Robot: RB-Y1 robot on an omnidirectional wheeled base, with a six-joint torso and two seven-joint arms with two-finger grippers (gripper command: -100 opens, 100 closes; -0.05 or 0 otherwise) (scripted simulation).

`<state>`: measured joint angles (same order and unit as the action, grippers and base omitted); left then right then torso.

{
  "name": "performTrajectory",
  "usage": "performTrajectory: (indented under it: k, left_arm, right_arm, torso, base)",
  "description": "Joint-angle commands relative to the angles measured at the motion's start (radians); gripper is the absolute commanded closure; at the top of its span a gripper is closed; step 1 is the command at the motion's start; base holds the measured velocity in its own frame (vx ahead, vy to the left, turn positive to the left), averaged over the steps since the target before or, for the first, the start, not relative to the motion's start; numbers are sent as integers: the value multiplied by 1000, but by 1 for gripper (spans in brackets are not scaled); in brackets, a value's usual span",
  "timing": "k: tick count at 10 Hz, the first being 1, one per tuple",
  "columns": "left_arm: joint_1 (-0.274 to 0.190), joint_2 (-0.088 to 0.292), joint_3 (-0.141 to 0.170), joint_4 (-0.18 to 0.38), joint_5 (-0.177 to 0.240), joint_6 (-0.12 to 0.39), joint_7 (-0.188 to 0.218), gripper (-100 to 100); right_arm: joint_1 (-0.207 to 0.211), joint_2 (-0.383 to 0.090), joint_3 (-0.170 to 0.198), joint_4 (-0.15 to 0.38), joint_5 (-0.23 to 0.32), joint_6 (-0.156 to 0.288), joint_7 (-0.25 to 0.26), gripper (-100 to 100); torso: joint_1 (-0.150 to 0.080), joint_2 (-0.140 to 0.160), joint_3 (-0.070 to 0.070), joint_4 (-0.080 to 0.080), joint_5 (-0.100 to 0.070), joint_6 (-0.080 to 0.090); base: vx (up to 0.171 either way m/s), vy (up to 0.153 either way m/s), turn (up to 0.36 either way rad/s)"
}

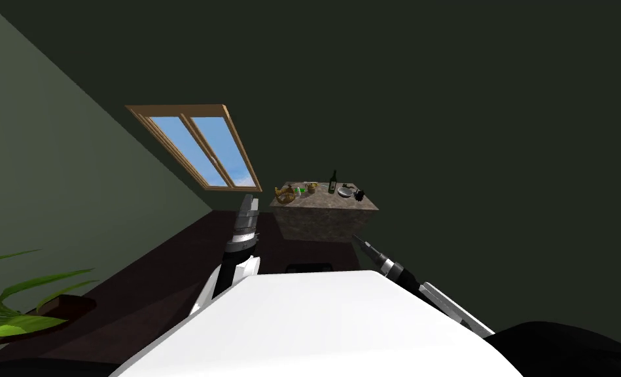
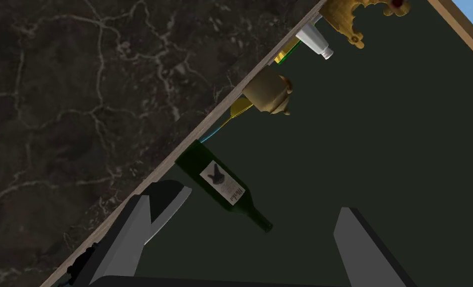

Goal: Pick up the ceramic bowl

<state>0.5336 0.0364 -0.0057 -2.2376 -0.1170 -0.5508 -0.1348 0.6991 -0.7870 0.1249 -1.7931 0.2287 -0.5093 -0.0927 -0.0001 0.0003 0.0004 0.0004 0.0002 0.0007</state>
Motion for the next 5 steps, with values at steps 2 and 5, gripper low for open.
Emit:
performTrajectory:
  k: [2, 5]
  left_arm:
    - [0, 0, 0, 0, 0, 0, 0, 0]
    - [0, 0, 0, 0, 0, 0, 0, 0]
  right_arm:
    - [20, -75, 7, 50, 20, -12, 5, -100]
    - [50, -164, 17, 134, 53, -23, 9, -100]
  torso:
    - [1, 0, 0, 0, 0, -1]
    - [0, -1, -1, 0, 0, 0]
  base:
    - [-9, 46, 183]
    - [15, 39, 223]
